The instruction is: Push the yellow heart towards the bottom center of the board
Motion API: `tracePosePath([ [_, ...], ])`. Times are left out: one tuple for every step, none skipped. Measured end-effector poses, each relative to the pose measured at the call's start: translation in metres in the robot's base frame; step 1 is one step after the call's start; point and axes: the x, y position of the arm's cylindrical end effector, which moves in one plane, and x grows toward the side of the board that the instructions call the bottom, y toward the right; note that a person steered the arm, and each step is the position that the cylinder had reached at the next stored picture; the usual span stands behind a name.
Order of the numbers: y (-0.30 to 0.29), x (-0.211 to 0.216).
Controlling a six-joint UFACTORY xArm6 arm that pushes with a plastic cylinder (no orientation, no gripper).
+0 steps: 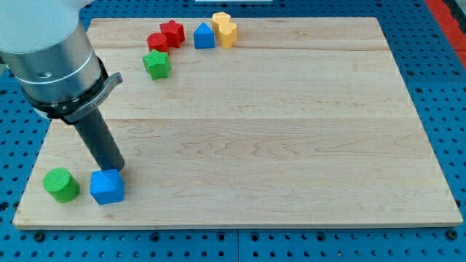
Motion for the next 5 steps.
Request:
tracePosePath([
  [0.042,-0.044],
  [0.097,-0.118],
  [0.160,-0.194],
  [0.235,-0.270],
  [0.256,-0.334],
])
